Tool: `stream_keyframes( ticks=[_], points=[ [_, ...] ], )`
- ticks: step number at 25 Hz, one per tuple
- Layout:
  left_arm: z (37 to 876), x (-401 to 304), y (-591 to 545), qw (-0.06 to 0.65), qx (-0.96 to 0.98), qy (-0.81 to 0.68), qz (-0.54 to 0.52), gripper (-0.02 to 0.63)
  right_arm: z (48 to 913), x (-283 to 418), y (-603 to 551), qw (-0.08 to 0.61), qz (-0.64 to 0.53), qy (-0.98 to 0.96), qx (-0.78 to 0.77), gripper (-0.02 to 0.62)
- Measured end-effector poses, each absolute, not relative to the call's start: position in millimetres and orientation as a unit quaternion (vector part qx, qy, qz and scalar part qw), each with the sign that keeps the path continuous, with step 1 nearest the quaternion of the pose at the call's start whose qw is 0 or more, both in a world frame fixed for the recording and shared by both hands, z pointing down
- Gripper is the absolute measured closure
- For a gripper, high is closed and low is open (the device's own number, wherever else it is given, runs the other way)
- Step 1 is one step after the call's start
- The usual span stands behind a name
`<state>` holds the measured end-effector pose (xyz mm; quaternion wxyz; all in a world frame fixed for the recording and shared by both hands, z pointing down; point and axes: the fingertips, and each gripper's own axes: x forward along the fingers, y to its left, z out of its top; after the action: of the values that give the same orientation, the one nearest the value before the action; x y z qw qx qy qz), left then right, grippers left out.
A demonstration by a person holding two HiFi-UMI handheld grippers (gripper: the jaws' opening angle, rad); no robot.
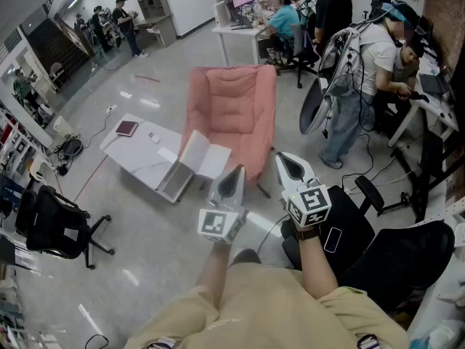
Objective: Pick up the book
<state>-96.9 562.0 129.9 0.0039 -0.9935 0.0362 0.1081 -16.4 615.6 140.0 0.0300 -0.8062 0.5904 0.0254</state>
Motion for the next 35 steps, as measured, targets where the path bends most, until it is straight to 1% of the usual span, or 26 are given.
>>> stream_keyframes(
  ticks=[4, 8, 12, 15, 20, 27, 32, 35],
  points=[
    [129, -95, 557, 0.005, -0.994, 0.036, 0.103, 0.603, 139, -18, 608, 0.028, 0.025, 0.594, -0.803, 0.589],
    [131, -100, 546, -0.008, -0.994, 0.044, 0.099, 0.603, 139, -22, 602, 0.025, 0.023, 0.592, -0.805, 0.589],
    [135, -105, 540, -0.012, -0.994, 0.052, 0.093, 0.603, 144, -18, 600, 0.045, 0.008, 0.581, -0.813, 0.589],
    [143, -109, 539, -0.018, -0.994, 0.061, 0.085, 0.603, 156, -16, 600, 0.064, -0.009, 0.585, -0.809, 0.589],
    [172, -105, 511, -0.028, -0.995, 0.076, 0.051, 0.603, 177, -15, 575, 0.060, -0.037, 0.603, -0.795, 0.589],
    [197, -65, 442, -0.069, -0.995, 0.069, 0.022, 0.603, 199, 18, 503, 0.036, -0.067, 0.620, -0.781, 0.589],
    [197, -25, 374, -0.091, -0.992, 0.077, 0.031, 0.603, 197, 56, 434, 0.021, -0.072, 0.637, -0.767, 0.589],
    [198, -11, 327, -0.099, -0.991, 0.084, 0.031, 0.603, 194, 64, 387, 0.018, -0.073, 0.654, -0.753, 0.589]
  ],
)
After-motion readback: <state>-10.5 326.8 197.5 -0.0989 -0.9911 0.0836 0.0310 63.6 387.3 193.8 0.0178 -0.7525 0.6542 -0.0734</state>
